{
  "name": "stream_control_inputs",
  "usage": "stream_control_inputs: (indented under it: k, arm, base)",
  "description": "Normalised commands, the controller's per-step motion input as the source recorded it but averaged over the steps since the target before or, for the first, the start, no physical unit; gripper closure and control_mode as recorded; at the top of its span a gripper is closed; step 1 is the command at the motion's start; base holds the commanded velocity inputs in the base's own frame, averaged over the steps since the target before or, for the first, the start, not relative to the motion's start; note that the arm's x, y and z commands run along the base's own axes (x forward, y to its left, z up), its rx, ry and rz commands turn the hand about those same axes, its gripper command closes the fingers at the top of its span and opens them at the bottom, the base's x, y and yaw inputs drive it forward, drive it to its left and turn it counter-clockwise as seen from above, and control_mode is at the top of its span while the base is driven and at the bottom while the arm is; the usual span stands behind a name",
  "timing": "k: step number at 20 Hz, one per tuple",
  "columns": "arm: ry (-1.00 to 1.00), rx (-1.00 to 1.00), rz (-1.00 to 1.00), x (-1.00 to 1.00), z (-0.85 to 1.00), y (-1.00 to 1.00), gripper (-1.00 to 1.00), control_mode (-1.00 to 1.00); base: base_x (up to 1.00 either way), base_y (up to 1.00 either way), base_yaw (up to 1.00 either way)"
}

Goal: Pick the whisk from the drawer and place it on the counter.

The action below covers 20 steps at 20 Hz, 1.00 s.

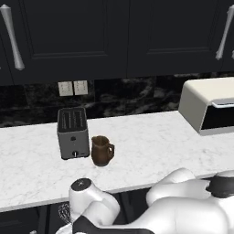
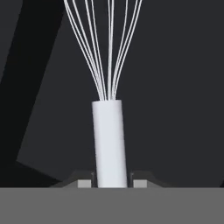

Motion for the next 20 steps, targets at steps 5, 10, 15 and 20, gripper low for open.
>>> stream_control_inputs:
  k: [5,10,15,20]
  arm:
    - [0.21,-0.02,-0.09,-0.51,0.88,0.04,1.0,-1.0]
    - [-0.17,-0.05,-0.11,-0.37,0.59,-0.15,1.0,-1.0]
    - [-0.33,-0.07,-0.08,-0.43,0.63,-0.23,1.0,-1.0]
    - [-0.42,-0.11,-0.11,0.02,0.31,-0.54,1.0,-1.0]
  base:
    - [0.0,0.0,0.0]
    - [0.0,0.0,0.0]
    - [0.0,0.0,0.0]
    - [0.0,0.0,0.0]
